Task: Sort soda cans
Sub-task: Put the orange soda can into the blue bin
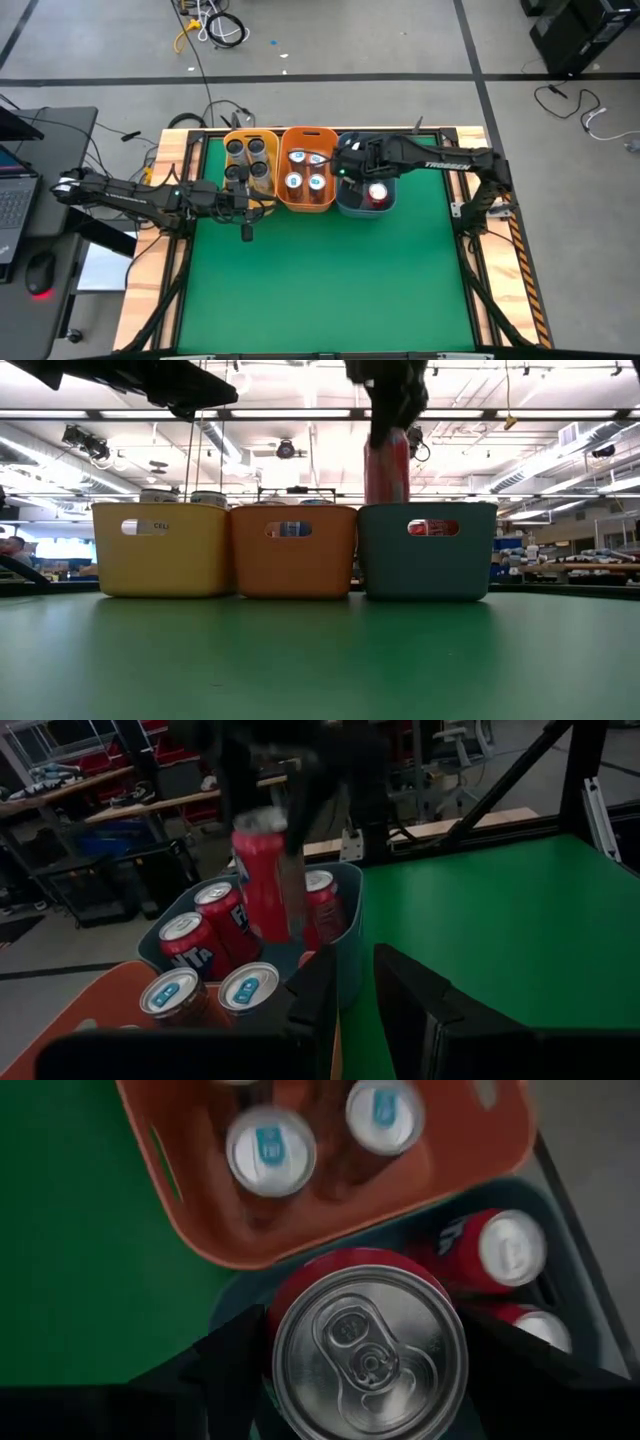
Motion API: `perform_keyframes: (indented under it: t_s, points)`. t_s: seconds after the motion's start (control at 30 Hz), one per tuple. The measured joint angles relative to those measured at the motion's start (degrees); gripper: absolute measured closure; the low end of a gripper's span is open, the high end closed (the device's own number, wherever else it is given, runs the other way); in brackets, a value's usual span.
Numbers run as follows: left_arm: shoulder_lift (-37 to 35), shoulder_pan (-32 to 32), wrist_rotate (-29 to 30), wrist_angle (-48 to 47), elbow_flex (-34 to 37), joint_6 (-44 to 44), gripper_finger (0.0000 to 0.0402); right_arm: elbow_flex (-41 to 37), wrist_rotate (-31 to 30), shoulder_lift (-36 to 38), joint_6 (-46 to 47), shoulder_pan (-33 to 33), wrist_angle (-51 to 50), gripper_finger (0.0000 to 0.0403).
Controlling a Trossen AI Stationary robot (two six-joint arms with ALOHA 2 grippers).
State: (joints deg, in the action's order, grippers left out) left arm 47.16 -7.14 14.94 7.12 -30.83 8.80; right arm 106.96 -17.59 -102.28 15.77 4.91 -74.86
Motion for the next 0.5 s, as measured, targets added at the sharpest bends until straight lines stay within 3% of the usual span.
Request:
perform_keyframes:
  t_s: [0.23, 0.5]
  points:
    - [0.0, 0.0, 0.0, 0.0, 0.0, 0.0, 0.0327, -14.4, 3.6, 2.0, 0.1, 2.2, 10.7, 0.0127]
    - [0.0, 0.0, 0.0, 0.0, 0.0, 0.0, 0.0327, -24.8, 4.9, 2.2, 0.4, 4.3, 20.9, 0.0127]
